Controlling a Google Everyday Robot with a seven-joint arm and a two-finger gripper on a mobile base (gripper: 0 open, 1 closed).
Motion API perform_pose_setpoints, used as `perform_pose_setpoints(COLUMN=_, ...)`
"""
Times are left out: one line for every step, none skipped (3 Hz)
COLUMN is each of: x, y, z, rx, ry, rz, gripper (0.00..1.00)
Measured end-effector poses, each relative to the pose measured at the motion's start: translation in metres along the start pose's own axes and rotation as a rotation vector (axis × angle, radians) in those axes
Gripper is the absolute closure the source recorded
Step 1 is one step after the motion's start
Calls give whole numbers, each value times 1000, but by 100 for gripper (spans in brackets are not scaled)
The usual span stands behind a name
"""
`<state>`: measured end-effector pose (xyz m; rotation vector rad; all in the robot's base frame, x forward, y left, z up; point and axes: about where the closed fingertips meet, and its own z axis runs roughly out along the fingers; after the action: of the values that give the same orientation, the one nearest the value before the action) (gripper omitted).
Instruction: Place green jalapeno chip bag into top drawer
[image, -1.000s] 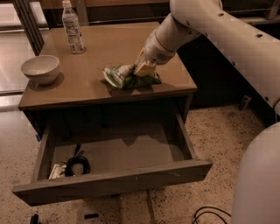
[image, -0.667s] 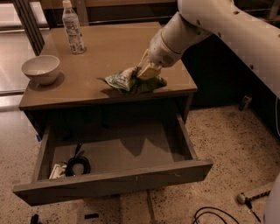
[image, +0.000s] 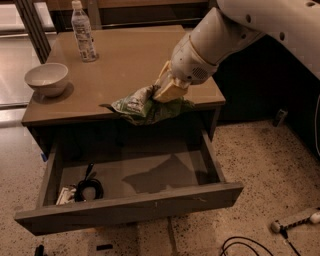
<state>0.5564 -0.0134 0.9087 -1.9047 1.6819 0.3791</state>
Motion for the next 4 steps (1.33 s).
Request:
perform_pose_setpoints(x=-11, y=40, z=-3, rx=-102, ry=-38, rz=33, gripper=100)
perform_pose_setpoints(x=-13, y=45, z=-3, rx=-116, ry=-45, rz=36, gripper=100)
perform_pose_setpoints(x=-4, y=52, z=5, rx=-150, ry=-51, rz=100, gripper=100)
perform_pose_setpoints(x=10, y=78, z=18, rx=-190, ry=-73, rz=193, gripper=100)
